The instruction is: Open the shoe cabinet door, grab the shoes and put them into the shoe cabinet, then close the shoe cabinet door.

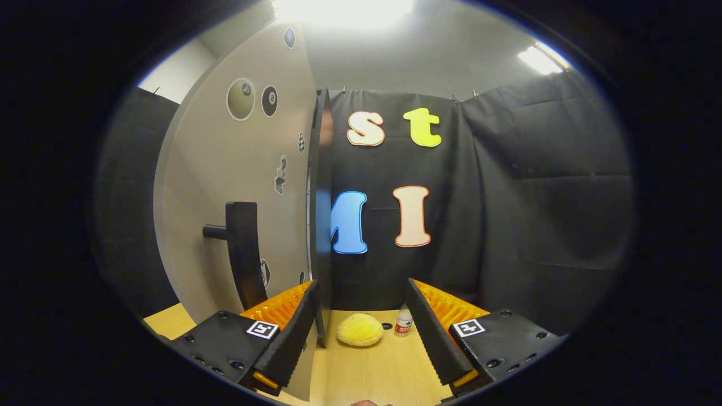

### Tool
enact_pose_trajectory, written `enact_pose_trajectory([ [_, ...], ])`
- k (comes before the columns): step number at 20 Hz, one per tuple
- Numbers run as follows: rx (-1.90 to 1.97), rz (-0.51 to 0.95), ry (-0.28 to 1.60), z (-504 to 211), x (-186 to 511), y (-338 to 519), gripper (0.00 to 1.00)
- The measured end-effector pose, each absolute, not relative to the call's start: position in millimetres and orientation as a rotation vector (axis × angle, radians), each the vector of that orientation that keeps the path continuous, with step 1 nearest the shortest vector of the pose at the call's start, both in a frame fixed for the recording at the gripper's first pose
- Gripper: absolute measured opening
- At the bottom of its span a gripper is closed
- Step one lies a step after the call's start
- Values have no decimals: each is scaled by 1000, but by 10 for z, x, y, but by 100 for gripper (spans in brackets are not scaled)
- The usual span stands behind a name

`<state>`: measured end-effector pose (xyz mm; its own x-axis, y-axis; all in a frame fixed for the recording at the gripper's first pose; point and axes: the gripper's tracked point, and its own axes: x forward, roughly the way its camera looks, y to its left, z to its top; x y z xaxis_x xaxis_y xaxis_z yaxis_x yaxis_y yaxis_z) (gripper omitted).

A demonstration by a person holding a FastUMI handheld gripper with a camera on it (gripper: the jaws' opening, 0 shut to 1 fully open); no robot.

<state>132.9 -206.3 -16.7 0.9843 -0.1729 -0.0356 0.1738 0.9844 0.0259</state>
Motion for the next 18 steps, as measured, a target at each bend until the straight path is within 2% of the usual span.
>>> enact_pose_trajectory([
  [13, 4, -306, 51, -124, 1247, -1304, 96],
  [18, 56, -292, 85, -152, 1343, -876, 96],
])
